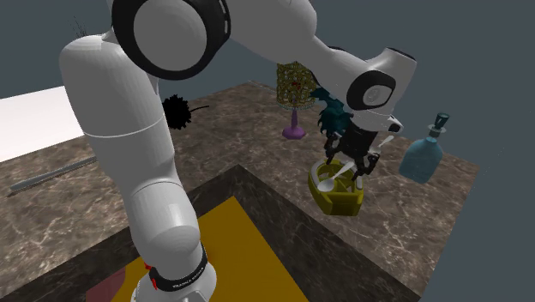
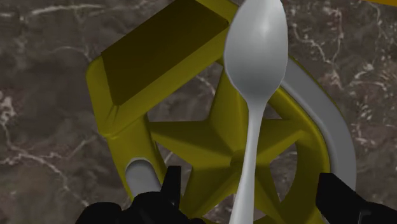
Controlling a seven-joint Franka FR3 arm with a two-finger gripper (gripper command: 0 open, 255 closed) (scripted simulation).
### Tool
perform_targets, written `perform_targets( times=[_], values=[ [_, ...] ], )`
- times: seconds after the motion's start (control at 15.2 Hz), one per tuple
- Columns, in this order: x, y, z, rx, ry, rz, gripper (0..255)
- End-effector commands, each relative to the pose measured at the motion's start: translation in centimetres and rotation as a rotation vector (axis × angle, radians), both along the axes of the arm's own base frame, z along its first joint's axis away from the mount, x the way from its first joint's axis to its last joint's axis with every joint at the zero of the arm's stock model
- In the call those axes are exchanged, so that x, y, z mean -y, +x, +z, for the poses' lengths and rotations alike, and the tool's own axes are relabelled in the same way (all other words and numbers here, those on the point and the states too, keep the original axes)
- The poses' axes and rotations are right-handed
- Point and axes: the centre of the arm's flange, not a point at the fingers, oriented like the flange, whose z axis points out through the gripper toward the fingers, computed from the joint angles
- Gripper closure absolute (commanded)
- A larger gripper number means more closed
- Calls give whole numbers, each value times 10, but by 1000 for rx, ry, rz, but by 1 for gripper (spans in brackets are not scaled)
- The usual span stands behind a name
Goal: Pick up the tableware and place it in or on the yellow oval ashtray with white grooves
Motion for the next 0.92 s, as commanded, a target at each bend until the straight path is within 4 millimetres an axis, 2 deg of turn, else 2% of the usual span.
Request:
perform_targets(
  times=[0.0, 0.07, 0.33, 0.86],
  values=[
    [0, 0, 0, 0, 0, 0, 0],
    [0, 0, 0, 0, 0, 0, 0],
    [5, 9, 49, 0, 0, 0, 0],
    [5, 9, 49, 0, 0, 0, 0]
  ],
)
